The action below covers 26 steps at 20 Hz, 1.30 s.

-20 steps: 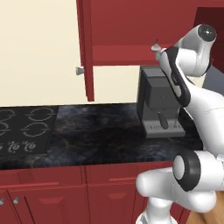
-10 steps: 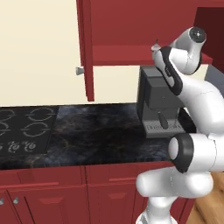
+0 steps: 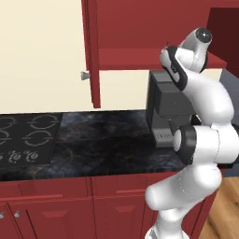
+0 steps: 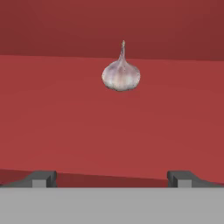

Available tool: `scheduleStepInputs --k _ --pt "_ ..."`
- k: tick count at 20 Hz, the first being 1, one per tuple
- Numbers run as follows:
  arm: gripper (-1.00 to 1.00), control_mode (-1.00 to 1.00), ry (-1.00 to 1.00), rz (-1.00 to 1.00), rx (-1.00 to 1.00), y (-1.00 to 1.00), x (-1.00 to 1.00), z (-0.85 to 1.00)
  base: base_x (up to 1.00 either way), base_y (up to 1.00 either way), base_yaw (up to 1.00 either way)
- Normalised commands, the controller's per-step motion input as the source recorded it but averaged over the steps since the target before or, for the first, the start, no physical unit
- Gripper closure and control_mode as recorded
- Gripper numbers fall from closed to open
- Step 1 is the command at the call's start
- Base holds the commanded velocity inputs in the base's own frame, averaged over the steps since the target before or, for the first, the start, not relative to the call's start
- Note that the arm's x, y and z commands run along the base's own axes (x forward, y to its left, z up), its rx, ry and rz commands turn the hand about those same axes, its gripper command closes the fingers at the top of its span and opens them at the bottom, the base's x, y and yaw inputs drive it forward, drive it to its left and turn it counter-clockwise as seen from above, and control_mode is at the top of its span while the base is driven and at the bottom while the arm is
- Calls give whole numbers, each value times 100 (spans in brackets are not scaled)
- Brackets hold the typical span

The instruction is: Pick the garlics from the cabinet and place them in one bowl. Pick the orange from the sink and place it in the other bowl.

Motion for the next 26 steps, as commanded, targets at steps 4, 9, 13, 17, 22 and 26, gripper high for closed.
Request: scheduleStepInputs --k 4,9,13,17,22,26 --pt "-100 -100 5 0 0 -19 61 0 0 0 0" --pt "-100 -100 1 0 0 -21 61 0 0 0 0" --pt "-100 -100 0 0 0 -14 46 0 0 0 0" --pt "-100 -100 0 0 0 -6 35 1 0 0 0" --pt "-100 -100 0 0 0 0 23 2 0 0 0" --pt "-100 -100 0 0 0 0 37 0 0 0 0"
